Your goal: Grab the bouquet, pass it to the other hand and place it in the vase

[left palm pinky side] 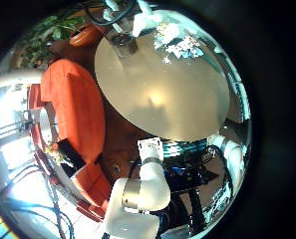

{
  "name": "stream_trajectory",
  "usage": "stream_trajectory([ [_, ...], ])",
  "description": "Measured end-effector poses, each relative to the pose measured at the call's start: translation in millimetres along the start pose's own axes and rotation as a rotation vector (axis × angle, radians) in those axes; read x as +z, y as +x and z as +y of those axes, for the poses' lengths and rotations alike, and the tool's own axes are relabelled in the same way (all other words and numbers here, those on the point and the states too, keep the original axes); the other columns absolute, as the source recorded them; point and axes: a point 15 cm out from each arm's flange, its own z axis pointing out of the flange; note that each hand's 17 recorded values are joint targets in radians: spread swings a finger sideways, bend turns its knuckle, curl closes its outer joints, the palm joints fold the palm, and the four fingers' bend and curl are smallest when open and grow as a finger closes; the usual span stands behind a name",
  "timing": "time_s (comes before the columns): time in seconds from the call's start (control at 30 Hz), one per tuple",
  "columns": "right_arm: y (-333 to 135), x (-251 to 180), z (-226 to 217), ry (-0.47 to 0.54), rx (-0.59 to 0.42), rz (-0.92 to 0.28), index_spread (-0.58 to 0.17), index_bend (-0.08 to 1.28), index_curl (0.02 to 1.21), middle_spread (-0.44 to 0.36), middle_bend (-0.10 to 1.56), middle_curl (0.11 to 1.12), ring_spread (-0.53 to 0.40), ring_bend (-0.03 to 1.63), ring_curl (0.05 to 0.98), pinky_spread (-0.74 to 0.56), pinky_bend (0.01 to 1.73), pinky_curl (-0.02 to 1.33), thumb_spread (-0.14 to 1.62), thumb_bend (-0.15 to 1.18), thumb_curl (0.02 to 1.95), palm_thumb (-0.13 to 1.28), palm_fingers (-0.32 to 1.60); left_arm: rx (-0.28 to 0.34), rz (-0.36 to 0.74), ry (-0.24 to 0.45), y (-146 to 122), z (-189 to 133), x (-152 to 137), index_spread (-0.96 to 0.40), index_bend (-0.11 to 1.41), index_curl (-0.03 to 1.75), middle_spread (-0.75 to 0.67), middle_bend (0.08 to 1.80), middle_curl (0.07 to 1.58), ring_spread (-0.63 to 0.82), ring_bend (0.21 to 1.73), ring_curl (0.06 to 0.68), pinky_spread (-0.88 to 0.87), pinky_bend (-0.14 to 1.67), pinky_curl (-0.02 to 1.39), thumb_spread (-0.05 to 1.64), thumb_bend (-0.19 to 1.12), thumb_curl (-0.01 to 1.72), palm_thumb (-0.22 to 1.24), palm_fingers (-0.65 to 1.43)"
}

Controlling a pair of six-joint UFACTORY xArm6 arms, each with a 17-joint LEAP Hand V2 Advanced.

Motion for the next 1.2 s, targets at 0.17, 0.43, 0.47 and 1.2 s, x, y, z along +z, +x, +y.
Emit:
stream_trajectory([
  [0.17,1,5,3,-0.013,0.017,-0.005,-0.439,0.18,0.35,-0.097,0.31,0.35,0.063,0.62,0.138,0.35,0.69,0.05,1.18,-0.02,0.30,0.38,0.22,0.008,-0.004,-0.001,1,3,-2,0.00,0.19,0.39,0.42,0.18,0.29,0.54,0.44,0.205,0.51,0.19,0.30,1.10,-0.02,0.33,0.36,0.15],
  [0.43,1,5,7,-0.022,0.018,-0.006,-0.429,0.18,0.33,-0.075,0.29,0.35,0.070,0.59,0.147,0.36,0.63,0.07,1.18,-0.02,0.29,0.38,0.25,0.013,0.001,-0.014,3,4,4,0.00,0.19,0.39,0.42,0.18,0.29,0.54,0.44,0.205,0.51,0.19,0.30,1.10,-0.02,0.33,0.36,0.15],
  [0.47,2,5,8,-0.023,0.019,-0.001,-0.431,0.18,0.33,-0.075,0.29,0.35,0.070,0.59,0.148,0.36,0.63,0.07,1.18,-0.02,0.29,0.38,0.26,0.017,0.001,-0.014,4,4,3,0.00,0.19,0.39,0.42,0.18,0.29,0.54,0.44,0.205,0.51,0.19,0.30,1.10,-0.02,0.33,0.36,0.15],
  [1.2,83,70,-55,-0.193,0.137,-0.083,-0.367,0.17,0.28,-0.041,0.33,0.36,0.022,0.65,0.178,0.35,0.58,0.11,1.08,-0.01,0.33,0.42,0.32,0.164,0.010,-0.041,13,-10,25,0.00,0.19,0.39,0.42,0.18,0.29,0.54,0.44,0.205,0.51,0.19,0.30,1.11,-0.02,0.33,0.36,0.15],
])
